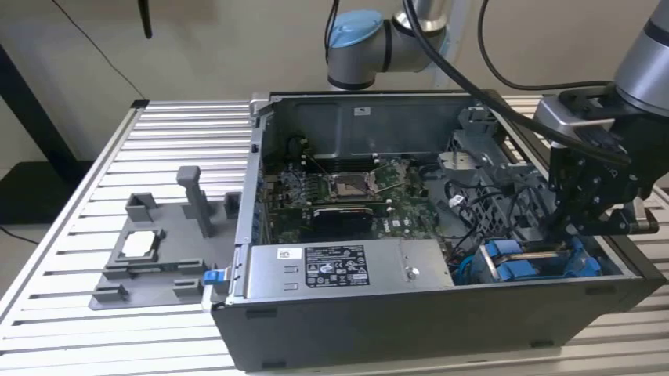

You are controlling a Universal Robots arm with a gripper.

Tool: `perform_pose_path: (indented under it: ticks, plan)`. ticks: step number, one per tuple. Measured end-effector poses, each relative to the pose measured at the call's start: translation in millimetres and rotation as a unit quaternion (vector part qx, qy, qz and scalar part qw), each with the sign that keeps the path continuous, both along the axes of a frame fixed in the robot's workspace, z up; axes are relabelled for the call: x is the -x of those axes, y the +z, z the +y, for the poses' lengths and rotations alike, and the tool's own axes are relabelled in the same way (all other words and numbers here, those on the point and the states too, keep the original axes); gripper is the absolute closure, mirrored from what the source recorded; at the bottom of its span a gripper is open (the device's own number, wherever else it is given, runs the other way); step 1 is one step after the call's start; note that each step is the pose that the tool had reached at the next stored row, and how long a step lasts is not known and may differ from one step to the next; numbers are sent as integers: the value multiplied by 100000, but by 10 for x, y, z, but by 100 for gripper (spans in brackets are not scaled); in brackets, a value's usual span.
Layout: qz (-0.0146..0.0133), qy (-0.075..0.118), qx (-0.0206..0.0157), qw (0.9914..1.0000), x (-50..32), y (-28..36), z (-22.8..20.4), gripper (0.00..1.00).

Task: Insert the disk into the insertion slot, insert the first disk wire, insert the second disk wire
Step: 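Insert the first disk wire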

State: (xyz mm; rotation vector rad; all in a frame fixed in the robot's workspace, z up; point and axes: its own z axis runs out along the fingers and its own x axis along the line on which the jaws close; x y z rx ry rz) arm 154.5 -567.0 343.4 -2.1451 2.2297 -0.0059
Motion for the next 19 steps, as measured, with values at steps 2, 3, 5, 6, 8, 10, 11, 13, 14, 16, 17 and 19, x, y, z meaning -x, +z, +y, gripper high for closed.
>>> perform_pose_path:
  ticks: [2,3,5,6,8,10,11,13,14,16,17,19]
  plan:
    - [1,-11,-2,100000,0,-3,0,81]
    - [2,-10,-16,100000,-1,-7,0,81]
    - [2,-2,-15,100000,-2,-12,0,81]
    - [3,-3,-15,100000,-2,-14,0,81]
    - [0,-2,-12,100000,-2,-19,0,81]
    - [0,0,-11,100000,-2,-23,0,81]
    - [1,-3,-16,100000,-2,-26,0,81]
    - [0,-1,-14,100000,-2,-30,0,81]
    - [0,-2,-11,100000,-2,-33,0,81]
    - [-1,-1,-5,100000,-2,-36,0,81]
    - [-1,-2,-11,100000,-2,-39,0,81]
    - [-3,-2,-109,100000,-2,-44,0,81]
